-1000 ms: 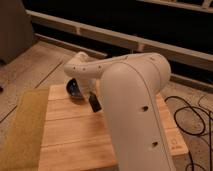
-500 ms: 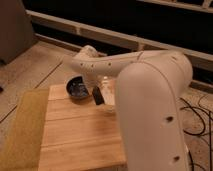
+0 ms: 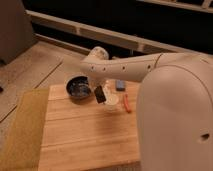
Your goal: Place the eraser in the ceramic cup
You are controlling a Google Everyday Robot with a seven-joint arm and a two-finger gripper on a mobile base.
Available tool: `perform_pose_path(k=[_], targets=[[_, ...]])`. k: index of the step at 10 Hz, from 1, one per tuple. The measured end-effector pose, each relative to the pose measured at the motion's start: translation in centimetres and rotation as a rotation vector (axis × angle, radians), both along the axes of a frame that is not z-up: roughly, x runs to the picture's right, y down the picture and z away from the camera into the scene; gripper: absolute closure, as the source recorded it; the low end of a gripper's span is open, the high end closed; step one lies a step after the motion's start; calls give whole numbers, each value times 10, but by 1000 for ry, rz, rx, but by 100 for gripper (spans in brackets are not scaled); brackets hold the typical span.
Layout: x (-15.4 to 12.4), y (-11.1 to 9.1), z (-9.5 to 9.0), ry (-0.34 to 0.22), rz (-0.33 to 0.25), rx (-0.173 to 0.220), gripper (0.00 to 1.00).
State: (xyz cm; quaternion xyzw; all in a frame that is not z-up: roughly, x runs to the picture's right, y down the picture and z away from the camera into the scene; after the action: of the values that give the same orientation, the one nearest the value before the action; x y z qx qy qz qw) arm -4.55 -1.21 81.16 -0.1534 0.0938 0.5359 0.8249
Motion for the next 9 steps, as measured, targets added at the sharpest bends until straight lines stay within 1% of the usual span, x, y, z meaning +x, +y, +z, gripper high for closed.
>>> perform_pose_path(k=[1,2,5,6,7,8,9], targets=[[1,-3,0,7,-8,8,100],[7,-13,-2,26,-17,34,100],[44,-65,-17,106,-11,159,100],[53,-75,-22,121,-6,193,100],[58,-81,-24,126,3,216,100],[62,-80,-23,121,17,232,100],[60,-75,-20,111,27,238,100]])
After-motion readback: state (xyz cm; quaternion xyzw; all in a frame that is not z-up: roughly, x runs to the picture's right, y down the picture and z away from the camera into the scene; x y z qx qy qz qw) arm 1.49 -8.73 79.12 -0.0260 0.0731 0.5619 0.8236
